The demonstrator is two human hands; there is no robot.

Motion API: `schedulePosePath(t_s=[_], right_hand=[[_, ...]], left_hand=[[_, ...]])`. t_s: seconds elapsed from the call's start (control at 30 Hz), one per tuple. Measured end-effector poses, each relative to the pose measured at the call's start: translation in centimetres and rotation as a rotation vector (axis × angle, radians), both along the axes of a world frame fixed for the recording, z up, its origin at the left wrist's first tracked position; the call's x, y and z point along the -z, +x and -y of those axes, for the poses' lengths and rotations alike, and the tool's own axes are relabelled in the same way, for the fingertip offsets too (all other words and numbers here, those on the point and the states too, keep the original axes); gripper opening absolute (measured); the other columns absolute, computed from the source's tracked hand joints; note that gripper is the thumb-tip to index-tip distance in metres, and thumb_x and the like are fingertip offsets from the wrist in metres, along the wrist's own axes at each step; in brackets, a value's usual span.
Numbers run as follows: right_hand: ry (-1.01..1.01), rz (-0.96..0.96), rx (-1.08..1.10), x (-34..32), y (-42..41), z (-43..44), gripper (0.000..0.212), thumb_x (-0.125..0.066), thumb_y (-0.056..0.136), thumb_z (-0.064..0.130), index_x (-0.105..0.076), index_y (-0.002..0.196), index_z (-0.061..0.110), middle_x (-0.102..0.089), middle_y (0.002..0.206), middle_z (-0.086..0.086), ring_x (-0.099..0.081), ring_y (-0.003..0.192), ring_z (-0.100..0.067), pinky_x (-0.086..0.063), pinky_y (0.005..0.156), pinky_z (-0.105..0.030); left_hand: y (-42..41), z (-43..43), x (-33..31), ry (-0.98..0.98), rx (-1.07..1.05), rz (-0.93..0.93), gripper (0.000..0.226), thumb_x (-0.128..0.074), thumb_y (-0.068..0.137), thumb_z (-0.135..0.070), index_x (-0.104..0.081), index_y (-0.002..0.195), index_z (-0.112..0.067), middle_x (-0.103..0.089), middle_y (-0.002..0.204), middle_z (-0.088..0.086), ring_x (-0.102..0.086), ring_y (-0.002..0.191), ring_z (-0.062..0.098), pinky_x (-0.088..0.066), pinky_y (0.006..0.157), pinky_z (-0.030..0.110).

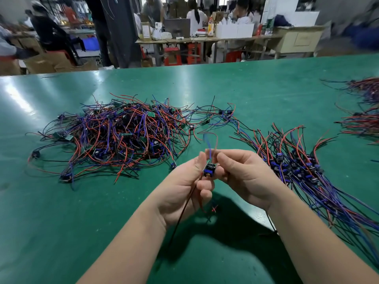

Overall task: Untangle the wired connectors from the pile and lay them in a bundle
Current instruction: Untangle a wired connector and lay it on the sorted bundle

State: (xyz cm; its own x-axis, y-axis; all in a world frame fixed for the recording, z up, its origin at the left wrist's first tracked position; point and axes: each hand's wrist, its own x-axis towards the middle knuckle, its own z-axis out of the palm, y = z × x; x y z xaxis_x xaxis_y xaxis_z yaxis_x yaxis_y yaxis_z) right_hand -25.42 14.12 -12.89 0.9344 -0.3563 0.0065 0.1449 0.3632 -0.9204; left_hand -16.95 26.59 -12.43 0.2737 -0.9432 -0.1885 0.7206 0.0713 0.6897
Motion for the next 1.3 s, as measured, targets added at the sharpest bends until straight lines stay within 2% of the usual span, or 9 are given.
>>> schedulePosePath(t_s=[0.17,0.33,0.53,0.67,0.77,0.83,1.0,1.1,1.3], right_hand=[[-0.007,-0.023,-0.114,-0.2,-0.4,0.3,0.037,-0.069,0.068,0.022,-0.067,0.09,-0.008,-0.068,0.065,-0.004,-0.062,0.056,-0.009,-0.05,0.06,-0.017],[0.04,0.025,-0.165,-0.6,-0.9,0.3,0.036,-0.086,0.053,0.029,-0.077,0.081,0.008,-0.073,0.078,-0.006,-0.068,0.066,-0.016,-0.056,0.064,-0.025],[0.213,0.003,0.066,-1.3,-0.6,0.1,0.003,-0.063,0.065,0.006,-0.063,0.068,0.007,-0.062,0.056,-0.001,-0.054,0.04,-0.004,-0.042,0.039,-0.013],[0.23,-0.091,0.129,-1.5,-0.6,1.0,0.009,-0.066,0.064,0.009,-0.059,0.069,0.012,-0.057,0.053,0.001,-0.046,0.035,-0.002,-0.032,0.029,-0.01],[0.147,-0.216,0.127,-1.4,-0.7,1.3,0.019,-0.07,0.062,0.011,-0.056,0.074,0.011,-0.056,0.051,0.0,-0.049,0.036,-0.003,-0.032,0.029,-0.01],[0.078,-0.272,0.099,-1.1,-0.7,1.3,0.018,-0.074,0.056,0.014,-0.06,0.067,0.013,-0.059,0.053,0.0,-0.052,0.037,-0.005,-0.037,0.033,-0.01],[-0.124,-0.366,0.093,-0.4,-0.4,1.0,0.022,-0.079,0.045,0.023,-0.061,0.055,0.017,-0.054,0.055,0.003,-0.046,0.048,-0.008,-0.038,0.047,-0.014],[-0.119,-0.354,0.183,-0.4,-0.4,1.4,0.021,-0.074,0.057,0.021,-0.058,0.067,0.012,-0.058,0.054,0.002,-0.052,0.047,-0.006,-0.039,0.045,-0.014],[0.067,-0.175,0.553,-1.0,-1.2,4.1,0.012,-0.068,0.081,0.01,-0.06,0.072,0.01,-0.063,0.051,0.003,-0.059,0.044,-0.005,-0.042,0.039,-0.012]], left_hand=[[-0.6,0.2,0.1,0.016,0.112,-0.04,0.027,-0.06,0.073,-0.036,-0.077,0.08,-0.017,-0.066,0.07,0.001,-0.038,0.034,-0.001,-0.036,0.032,0.01],[-0.9,0.1,-0.1,0.041,0.191,-0.156,0.03,-0.069,0.064,-0.036,-0.064,0.084,-0.014,-0.069,0.072,0.005,-0.039,0.031,-0.001,-0.035,0.03,0.011],[-1.5,0.2,-0.2,0.182,0.23,0.009,0.035,-0.064,0.068,-0.047,-0.074,0.083,-0.017,-0.067,0.069,-0.004,-0.045,0.034,0.0,-0.042,0.032,0.014],[-1.6,-0.1,0.3,0.309,0.277,0.245,0.043,-0.058,0.074,-0.051,-0.052,0.098,-0.015,-0.065,0.062,0.0,-0.064,0.049,0.011,-0.05,0.041,0.021],[-1.1,0.0,0.3,0.315,0.208,0.245,0.055,-0.043,0.079,-0.062,-0.058,0.096,-0.012,-0.07,0.069,0.003,-0.07,0.06,0.016,-0.052,0.045,0.023],[-0.7,0.3,0.3,0.311,0.072,0.269,0.06,-0.051,0.07,-0.064,-0.065,0.091,-0.01,-0.071,0.072,0.003,-0.07,0.062,0.014,-0.052,0.047,0.022],[-1.1,0.5,1.0,0.285,-0.062,0.402,0.015,-0.073,0.064,-0.029,-0.075,0.061,-0.014,-0.069,0.066,0.004,-0.068,0.059,0.011,-0.054,0.051,0.018],[-0.7,0.3,0.9,0.299,-0.03,0.453,0.015,-0.073,0.065,-0.027,-0.073,0.061,-0.012,-0.07,0.067,0.007,-0.068,0.057,0.012,-0.052,0.049,0.019],[-0.9,-0.6,1.0,0.298,0.29,0.527,0.014,-0.076,0.067,-0.027,-0.072,0.067,-0.014,-0.071,0.072,0.006,-0.069,0.062,0.013,-0.053,0.053,0.021]])
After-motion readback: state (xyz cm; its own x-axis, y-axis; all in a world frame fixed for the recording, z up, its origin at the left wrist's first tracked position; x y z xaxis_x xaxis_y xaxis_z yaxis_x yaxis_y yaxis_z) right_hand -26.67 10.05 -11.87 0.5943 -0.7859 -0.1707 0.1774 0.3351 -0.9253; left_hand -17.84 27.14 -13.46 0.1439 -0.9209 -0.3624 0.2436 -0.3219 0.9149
